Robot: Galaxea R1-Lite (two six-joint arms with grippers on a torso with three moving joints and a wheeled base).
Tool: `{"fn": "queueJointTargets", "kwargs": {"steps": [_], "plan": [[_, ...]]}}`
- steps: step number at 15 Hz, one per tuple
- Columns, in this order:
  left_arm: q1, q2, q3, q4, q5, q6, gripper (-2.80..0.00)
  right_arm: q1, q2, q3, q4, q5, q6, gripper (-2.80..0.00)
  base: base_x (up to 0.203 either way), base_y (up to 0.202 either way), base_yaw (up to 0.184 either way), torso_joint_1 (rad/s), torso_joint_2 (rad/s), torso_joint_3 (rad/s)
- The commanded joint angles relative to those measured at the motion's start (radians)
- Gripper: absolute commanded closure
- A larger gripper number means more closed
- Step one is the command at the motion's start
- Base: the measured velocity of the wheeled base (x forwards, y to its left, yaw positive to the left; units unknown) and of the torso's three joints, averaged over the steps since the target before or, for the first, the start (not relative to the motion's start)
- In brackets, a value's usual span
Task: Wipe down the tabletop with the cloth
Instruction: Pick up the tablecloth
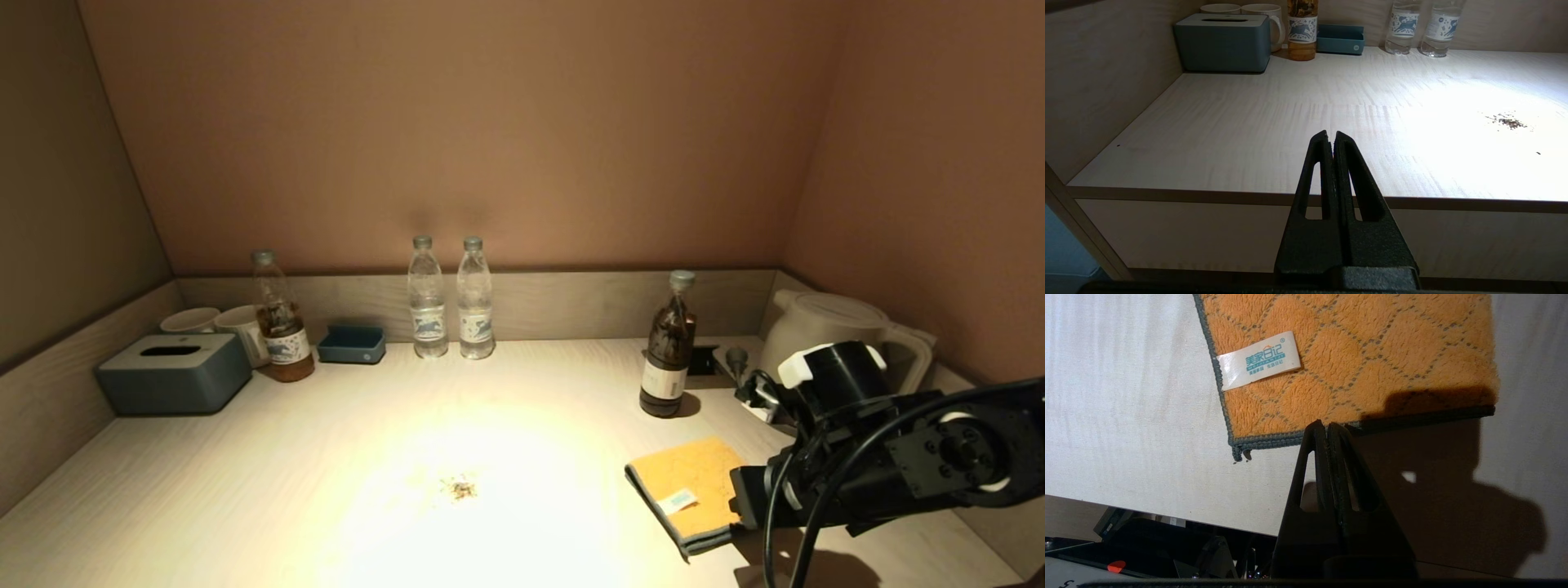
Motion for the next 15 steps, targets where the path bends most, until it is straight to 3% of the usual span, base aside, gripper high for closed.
{"fn": "queueJointTargets", "kwargs": {"steps": [1, 2, 11, 15], "plan": [[0.000, 0.001, 0.000, 0.001, 0.000, -0.001, 0.00, 0.019, -0.005, 0.000, -0.001, 0.001, 0.005, 0.00, 0.000, 0.000, 0.000, 0.000, 0.00, 0.000], [0.000, 0.001, 0.000, 0.001, 0.000, -0.001, 0.00, 0.019, -0.005, 0.000, -0.001, 0.000, 0.006, -2.80, 0.000, 0.000, 0.000, 0.000, 0.00, 0.000], [0.000, 0.001, 0.000, 0.001, 0.000, -0.001, 0.00, 0.019, 0.072, -0.020, -0.003, 0.000, 0.008, -2.80, 0.000, 0.000, 0.000, 0.000, 0.00, 0.000], [0.000, 0.001, 0.000, 0.001, 0.000, -0.001, 0.00, 0.020, 0.114, -0.054, -0.004, -0.118, 0.008, -2.80, 0.000, 0.000, 0.000, 0.000, 0.00, 0.000]]}}
